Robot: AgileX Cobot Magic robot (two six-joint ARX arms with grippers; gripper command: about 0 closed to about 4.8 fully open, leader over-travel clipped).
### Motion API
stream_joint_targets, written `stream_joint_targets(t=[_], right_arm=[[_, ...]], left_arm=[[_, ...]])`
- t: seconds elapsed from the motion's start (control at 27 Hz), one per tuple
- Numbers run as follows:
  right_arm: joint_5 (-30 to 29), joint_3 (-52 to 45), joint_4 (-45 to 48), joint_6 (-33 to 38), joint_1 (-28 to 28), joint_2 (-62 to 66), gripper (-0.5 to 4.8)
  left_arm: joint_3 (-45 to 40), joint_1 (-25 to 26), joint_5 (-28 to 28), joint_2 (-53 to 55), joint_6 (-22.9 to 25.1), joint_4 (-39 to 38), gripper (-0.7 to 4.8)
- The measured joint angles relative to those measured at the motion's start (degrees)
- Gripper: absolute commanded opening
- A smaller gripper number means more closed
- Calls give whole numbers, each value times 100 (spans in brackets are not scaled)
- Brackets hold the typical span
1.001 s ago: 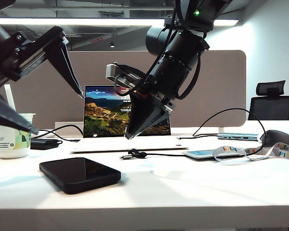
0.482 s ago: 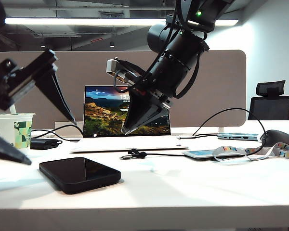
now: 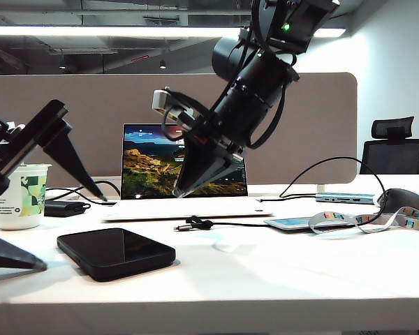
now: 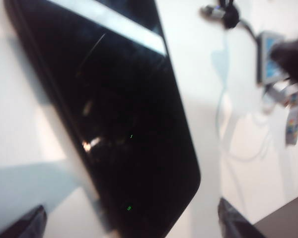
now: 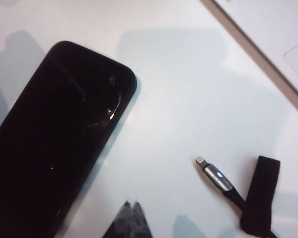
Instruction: Pick up the black phone, pick up the charger plug, insert the charger plug into the phone's charging port, and finally place the connected phone back on the desk.
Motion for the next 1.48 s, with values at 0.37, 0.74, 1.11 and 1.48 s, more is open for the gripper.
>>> stream_joint_targets(t=[0.37, 0.74, 1.11, 1.48], right_arm=[[2, 2, 330, 98, 7, 179, -5], [4, 0, 326, 116, 9, 573, -5], [-378, 15, 413, 129, 42, 796, -5], [-544, 15, 389, 129, 299, 815, -5]], left_arm=[[28, 4, 291, 678, -293, 933, 479], [39, 4, 356, 955, -540, 1335, 479], [37, 2, 321, 984, -544, 1445, 479], [35, 2, 289, 1005, -560, 1510, 479]])
